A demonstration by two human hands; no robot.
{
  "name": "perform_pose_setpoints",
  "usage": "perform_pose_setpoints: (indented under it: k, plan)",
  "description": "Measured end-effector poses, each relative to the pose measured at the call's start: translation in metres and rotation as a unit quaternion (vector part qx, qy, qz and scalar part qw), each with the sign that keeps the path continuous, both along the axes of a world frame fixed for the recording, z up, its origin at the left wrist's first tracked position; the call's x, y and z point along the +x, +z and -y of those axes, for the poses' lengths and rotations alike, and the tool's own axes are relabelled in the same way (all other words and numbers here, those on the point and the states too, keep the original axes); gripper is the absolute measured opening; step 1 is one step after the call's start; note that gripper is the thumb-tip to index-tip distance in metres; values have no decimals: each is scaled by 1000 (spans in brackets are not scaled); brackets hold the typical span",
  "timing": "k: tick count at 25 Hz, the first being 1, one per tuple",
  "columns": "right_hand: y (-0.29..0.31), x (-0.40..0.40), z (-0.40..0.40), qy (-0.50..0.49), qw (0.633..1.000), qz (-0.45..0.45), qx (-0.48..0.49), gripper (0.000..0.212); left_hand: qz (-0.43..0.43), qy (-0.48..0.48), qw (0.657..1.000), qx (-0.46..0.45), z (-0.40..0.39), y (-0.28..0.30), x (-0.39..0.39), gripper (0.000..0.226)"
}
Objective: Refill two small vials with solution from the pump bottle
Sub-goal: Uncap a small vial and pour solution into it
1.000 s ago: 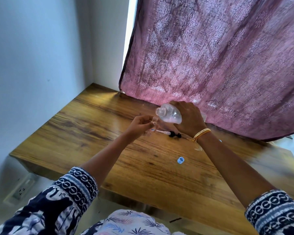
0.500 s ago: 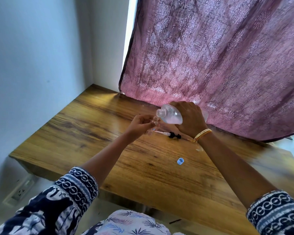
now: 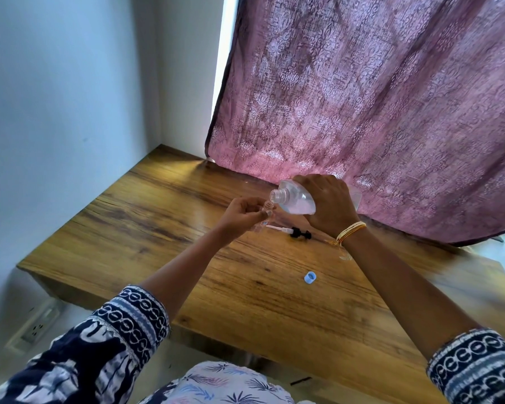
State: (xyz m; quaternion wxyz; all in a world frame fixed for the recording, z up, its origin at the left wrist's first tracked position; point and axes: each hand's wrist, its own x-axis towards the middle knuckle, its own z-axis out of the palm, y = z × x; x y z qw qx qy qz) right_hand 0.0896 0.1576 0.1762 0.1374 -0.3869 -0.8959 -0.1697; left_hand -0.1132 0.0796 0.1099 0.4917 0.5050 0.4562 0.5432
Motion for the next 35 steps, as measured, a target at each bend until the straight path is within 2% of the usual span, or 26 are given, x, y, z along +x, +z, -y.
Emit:
perform_pose_setpoints:
  k: [15, 24, 29, 35]
  plan:
    - [1, -3, -1, 4, 1000, 7, 24, 61, -18, 0, 999, 27, -5, -1, -4, 21]
    - [4, -3, -2, 2, 998, -2, 55, 59, -24, 2, 1000, 18, -7, 4, -4, 28]
    - [4, -6, 0, 8, 998, -9, 61, 67, -15, 5, 1000, 16, -5, 6, -5, 29]
    - [6, -6, -1, 3, 997, -9, 73, 63, -4, 4, 1000, 23, -3, 7, -6, 30]
